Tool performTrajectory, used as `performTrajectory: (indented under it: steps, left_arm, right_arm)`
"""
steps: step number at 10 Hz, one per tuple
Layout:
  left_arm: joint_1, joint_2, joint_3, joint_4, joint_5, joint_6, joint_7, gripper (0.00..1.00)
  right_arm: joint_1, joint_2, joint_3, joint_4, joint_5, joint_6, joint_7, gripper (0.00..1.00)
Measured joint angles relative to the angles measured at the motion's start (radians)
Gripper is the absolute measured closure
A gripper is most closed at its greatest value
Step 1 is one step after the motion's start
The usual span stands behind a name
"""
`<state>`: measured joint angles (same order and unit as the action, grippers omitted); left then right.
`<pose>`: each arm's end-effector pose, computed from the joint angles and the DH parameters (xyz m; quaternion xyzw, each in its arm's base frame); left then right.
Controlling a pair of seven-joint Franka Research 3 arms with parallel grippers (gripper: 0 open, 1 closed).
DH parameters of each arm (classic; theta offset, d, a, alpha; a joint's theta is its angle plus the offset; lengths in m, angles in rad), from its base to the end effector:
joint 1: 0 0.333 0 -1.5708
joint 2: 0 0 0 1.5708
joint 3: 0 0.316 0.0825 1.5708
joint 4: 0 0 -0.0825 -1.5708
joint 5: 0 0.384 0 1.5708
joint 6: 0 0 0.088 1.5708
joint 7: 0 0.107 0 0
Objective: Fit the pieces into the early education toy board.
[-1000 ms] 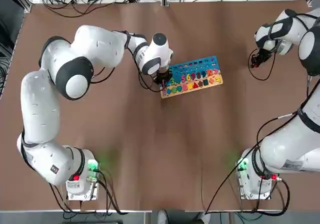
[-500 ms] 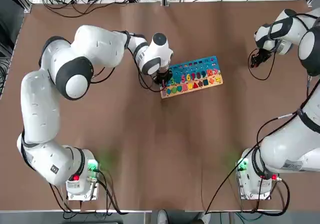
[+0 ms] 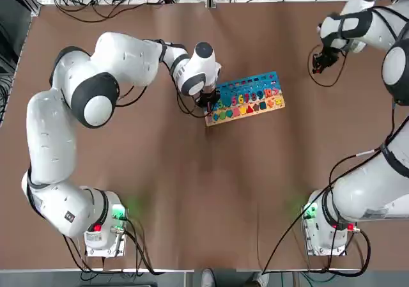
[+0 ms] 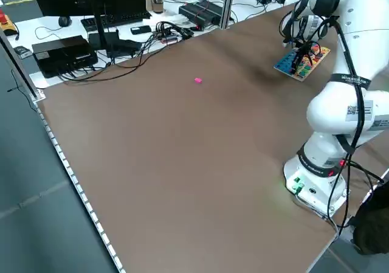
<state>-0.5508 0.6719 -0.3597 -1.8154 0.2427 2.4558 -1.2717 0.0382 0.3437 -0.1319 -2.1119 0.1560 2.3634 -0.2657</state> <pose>0.4113 -0.5045 0.1890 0.9917 0.1237 -0.0237 0.0256 0.5671 -0.0509 0.2449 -0.9981 -0.0308 0.0373 0.0372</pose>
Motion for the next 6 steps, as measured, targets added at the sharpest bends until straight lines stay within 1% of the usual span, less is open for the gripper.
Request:
performTrajectory:
  steps: [2, 6]
  left_arm:
    - [0.0, 0.001, 0.002, 0.0, 0.0, 0.0, 0.0, 0.87]
    - [0.0, 0.003, 0.003, 0.0, 0.0, 0.0, 0.002, 0.87]
  right_arm:
    - [0.052, -0.013, 0.009, 0.008, 0.0, -0.038, 0.104, 0.64]
    - [0.157, -0.011, 0.027, 0.007, 0.001, -0.039, 0.255, 0.64]
